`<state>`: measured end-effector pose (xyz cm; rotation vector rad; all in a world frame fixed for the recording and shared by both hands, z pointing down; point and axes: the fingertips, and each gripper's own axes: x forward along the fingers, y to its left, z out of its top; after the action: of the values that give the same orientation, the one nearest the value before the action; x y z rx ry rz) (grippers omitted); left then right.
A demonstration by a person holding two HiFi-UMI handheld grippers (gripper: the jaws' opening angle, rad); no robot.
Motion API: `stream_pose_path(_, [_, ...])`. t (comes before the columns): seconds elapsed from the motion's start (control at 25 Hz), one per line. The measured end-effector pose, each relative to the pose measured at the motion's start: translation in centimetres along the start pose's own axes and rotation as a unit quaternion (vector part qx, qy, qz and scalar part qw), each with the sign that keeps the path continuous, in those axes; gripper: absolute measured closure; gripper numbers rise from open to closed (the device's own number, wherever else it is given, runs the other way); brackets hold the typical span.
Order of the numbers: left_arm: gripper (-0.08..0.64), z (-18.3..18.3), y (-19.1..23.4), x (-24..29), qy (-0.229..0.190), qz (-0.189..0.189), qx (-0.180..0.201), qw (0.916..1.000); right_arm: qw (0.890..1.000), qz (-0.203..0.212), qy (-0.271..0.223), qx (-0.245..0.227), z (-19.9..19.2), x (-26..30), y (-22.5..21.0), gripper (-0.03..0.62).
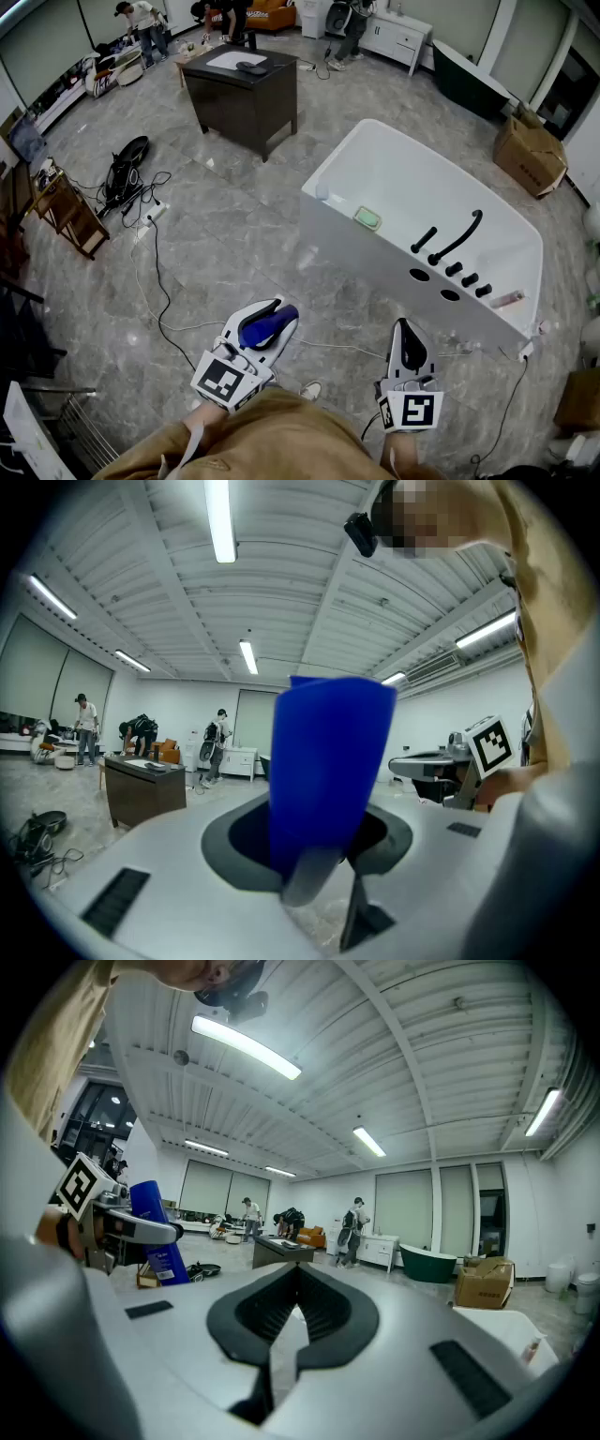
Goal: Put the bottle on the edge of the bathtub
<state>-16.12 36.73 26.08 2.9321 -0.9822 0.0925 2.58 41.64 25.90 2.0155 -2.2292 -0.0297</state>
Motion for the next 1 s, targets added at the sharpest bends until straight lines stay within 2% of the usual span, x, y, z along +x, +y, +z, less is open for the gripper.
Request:
stream_pose_path(0.24, [0.409,0.1,-0.6,0.2,-0.001,0.006,0.004,1.0,1.0,0.01,0.005,0.004,-0.6,-0.6,-0.1,0.588])
stream_pose_path(0.56, [0.41,0.2,-0.2,0.9,0.0,0.038,0.017,0.9991,0.999,0.045,-0.004,0.024,-1.3,-1.1,-0.8,0.586])
stream_pose_path(0.84, [0.41,-0.8,-0.9,1.7,0.005,0.048,0.01,0.9988,0.998,0.053,0.011,0.022,-2.9,-1.0,-1.8,0.586])
stream_pose_path(1.0, [0.41,-1.4,0.4,1.9,0.009,0.05,0.002,0.9987,0.998,0.057,0.019,0.015,-3.0,0.2,-1.2,0.586])
